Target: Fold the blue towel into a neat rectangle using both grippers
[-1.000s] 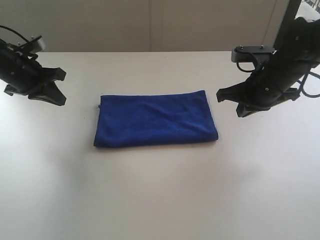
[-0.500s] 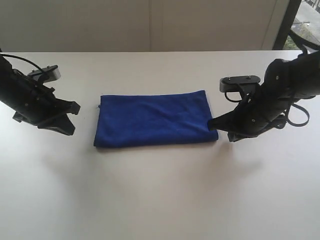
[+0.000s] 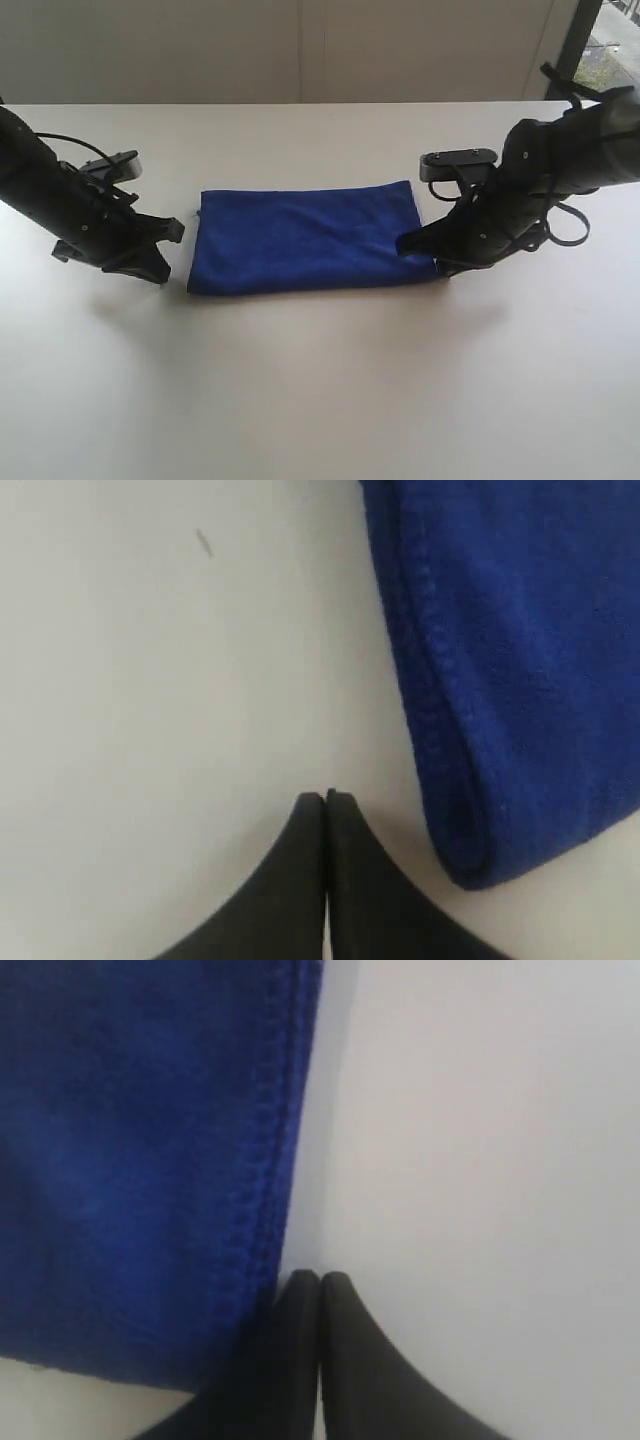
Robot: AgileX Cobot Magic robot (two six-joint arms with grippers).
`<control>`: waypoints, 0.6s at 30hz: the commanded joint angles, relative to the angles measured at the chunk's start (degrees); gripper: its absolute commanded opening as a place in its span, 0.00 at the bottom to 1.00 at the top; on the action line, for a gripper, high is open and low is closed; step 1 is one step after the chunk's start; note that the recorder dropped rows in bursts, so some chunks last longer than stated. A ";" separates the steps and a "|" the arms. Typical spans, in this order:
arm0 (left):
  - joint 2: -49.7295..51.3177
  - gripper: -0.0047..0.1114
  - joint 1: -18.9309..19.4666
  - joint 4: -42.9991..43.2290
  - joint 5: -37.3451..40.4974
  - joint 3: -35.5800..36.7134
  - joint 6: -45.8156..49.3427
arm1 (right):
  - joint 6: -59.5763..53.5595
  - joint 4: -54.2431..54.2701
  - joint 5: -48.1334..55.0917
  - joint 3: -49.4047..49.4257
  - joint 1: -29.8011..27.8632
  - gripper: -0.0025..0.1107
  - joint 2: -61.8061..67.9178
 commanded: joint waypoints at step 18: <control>-1.55 0.04 0.22 0.53 -1.30 0.02 1.97 | 1.74 0.05 4.06 -0.21 0.28 0.02 -3.36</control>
